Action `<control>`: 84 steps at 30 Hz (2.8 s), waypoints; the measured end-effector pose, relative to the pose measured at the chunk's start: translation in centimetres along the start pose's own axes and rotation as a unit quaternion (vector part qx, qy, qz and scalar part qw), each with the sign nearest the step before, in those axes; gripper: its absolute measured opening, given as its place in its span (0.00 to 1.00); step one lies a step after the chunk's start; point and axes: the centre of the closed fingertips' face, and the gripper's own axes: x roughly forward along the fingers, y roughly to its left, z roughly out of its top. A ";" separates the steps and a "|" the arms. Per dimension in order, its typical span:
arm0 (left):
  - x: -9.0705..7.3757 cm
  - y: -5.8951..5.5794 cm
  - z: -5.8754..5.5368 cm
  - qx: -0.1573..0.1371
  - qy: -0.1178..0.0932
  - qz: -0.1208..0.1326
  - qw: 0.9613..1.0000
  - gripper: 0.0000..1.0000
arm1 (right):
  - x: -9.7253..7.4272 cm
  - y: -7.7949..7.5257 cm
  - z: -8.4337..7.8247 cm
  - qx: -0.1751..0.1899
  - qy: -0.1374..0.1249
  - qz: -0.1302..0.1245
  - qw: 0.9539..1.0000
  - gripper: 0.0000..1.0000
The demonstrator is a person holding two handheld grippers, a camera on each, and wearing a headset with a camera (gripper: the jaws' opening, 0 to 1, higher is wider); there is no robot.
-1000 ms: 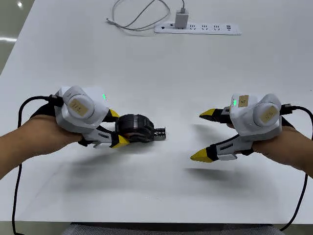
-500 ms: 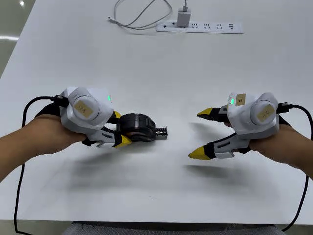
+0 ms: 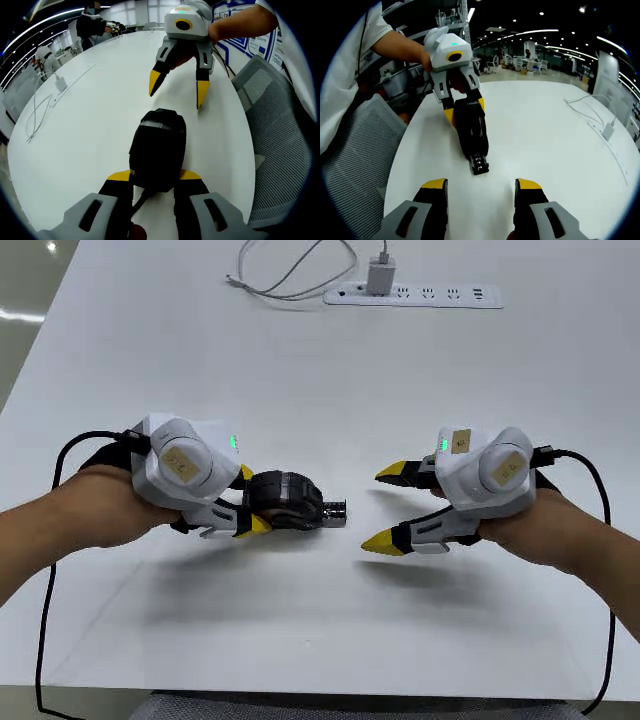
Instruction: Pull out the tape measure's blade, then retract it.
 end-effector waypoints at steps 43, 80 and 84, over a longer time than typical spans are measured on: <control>0.1 0.0 0.1 -0.003 0.002 -0.005 1.000 0.26 | 4.0 0.8 1.5 -0.044 -0.054 0.033 0.997 0.11; 0.1 0.0 -0.1 0.004 0.001 -0.013 1.000 0.26 | 2.1 0.0 -0.4 -0.047 -0.027 0.023 0.998 0.09; 0.1 -0.1 -0.1 0.006 0.002 -0.014 1.000 0.26 | 1.6 0.1 -0.7 -0.046 -0.024 0.021 0.998 0.09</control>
